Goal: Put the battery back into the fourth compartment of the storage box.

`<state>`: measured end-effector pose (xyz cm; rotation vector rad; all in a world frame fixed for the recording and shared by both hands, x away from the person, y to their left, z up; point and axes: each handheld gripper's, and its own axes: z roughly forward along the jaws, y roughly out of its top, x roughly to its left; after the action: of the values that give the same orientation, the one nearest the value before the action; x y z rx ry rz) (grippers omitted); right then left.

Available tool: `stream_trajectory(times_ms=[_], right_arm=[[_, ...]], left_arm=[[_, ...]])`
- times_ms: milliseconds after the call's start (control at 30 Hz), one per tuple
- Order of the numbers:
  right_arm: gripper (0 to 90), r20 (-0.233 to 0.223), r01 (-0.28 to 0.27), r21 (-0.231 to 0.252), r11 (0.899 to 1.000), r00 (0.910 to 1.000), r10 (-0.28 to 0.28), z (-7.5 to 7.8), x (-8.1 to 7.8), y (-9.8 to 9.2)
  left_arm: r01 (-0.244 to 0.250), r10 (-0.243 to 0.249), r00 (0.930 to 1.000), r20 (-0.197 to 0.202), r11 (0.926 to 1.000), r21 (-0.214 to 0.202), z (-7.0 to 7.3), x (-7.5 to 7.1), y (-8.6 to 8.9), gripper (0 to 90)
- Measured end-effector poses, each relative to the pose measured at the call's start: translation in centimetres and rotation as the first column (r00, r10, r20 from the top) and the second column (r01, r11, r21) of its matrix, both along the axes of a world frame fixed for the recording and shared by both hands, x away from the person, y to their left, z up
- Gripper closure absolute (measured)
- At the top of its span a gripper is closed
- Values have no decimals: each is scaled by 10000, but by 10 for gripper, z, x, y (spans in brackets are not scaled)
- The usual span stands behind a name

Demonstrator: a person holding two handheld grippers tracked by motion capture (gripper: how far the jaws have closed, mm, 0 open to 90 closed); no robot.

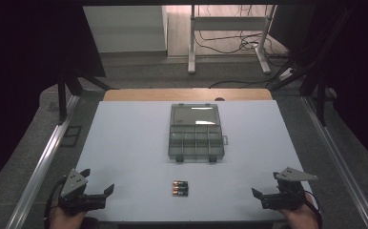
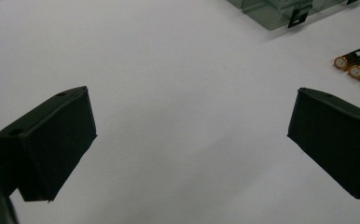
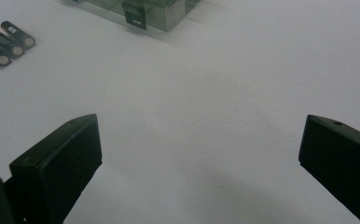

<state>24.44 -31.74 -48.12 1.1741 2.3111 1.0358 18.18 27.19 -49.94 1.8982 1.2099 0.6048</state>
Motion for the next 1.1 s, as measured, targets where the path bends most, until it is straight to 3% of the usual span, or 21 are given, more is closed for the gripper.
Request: stream_trajectory(times_ms=[433,767,833,900,1100], right_arm=[[0,-236,-185,-264,9995,9996,179,-2,3,5],[0,-265,-297,-469,9985,9992,284,-1,3,7],[0,-265,-356,-465,9983,9991,344,-1,3,9],[0,-279,-534,-110,9985,9982,530,-1,4,12],[0,-291,-764,-290,9967,9967,756,0,6,21]], left_arm=[[38,-33,10000,77,9983,-585,0,-2,7,12],[67,-66,10000,17,9981,-612,-1,-1,7,12],[75,-75,10000,5,9979,-636,-1,-1,7,12],[69,-70,10000,-8,9977,-674,-1,-1,8,12],[4,-8,10000,-51,9976,-697,-1,-1,8,14]])
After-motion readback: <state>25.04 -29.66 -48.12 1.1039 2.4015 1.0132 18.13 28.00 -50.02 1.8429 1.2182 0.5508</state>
